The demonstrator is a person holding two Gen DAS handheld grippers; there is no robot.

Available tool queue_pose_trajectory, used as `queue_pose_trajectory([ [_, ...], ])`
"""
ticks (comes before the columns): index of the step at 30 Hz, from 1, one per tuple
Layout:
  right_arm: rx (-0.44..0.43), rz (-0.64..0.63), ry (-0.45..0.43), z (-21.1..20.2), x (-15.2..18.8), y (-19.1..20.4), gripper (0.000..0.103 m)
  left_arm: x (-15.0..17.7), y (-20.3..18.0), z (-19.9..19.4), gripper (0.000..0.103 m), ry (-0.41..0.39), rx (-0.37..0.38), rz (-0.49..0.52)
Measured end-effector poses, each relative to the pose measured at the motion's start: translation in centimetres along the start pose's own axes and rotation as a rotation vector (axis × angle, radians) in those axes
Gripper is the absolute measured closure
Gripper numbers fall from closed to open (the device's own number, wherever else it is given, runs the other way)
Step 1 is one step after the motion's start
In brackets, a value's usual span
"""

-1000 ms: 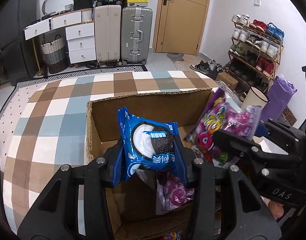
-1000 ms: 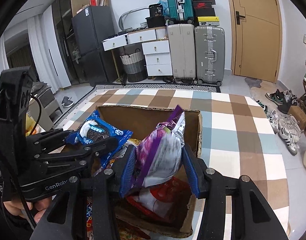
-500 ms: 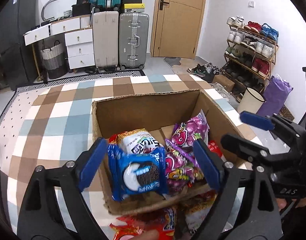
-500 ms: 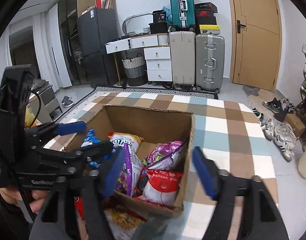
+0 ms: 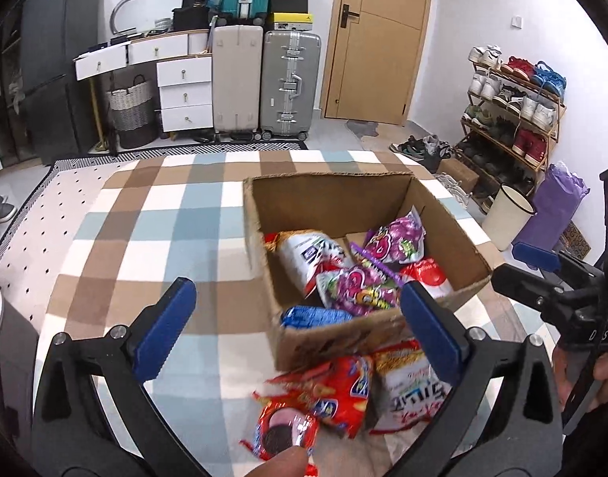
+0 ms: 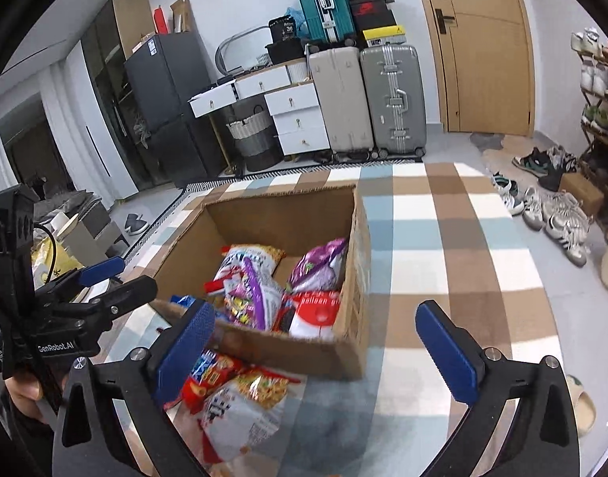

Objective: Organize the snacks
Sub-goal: 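Move both tools back toward the red Oreo pack and white noodle-snack bag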

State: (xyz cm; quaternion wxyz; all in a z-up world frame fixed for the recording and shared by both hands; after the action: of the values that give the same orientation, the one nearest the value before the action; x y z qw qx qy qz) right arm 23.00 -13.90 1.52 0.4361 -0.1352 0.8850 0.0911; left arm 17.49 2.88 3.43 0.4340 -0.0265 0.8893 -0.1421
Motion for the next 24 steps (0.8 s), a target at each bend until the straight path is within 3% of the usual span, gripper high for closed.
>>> queue_pose_trajectory([
  [14,-0.004,0.002,0.050,-1.5,2.8,0.8,0.000,4.3,1.6,-3.2,0.001,0.022,-0.044,-0.016],
  [24,-0.015,0.007,0.092,-0.4,4.7,1.5,0.000,7.0,3.6,-2.7,0.001,0.056,-0.066,-0.070],
])
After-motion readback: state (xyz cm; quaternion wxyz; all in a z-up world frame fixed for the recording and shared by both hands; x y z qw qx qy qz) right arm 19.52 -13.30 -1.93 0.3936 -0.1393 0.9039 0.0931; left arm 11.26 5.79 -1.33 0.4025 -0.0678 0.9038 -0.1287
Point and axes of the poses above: each gripper's, at about its wrist camera, not at the fingertips, and z roughly the way its jaws point, y to its left, x to its underside, the point moved 4 cm from there along z, roughly the way its jaws point, and after that the axes turned 15 degrees about x, right-handed, at the moved point
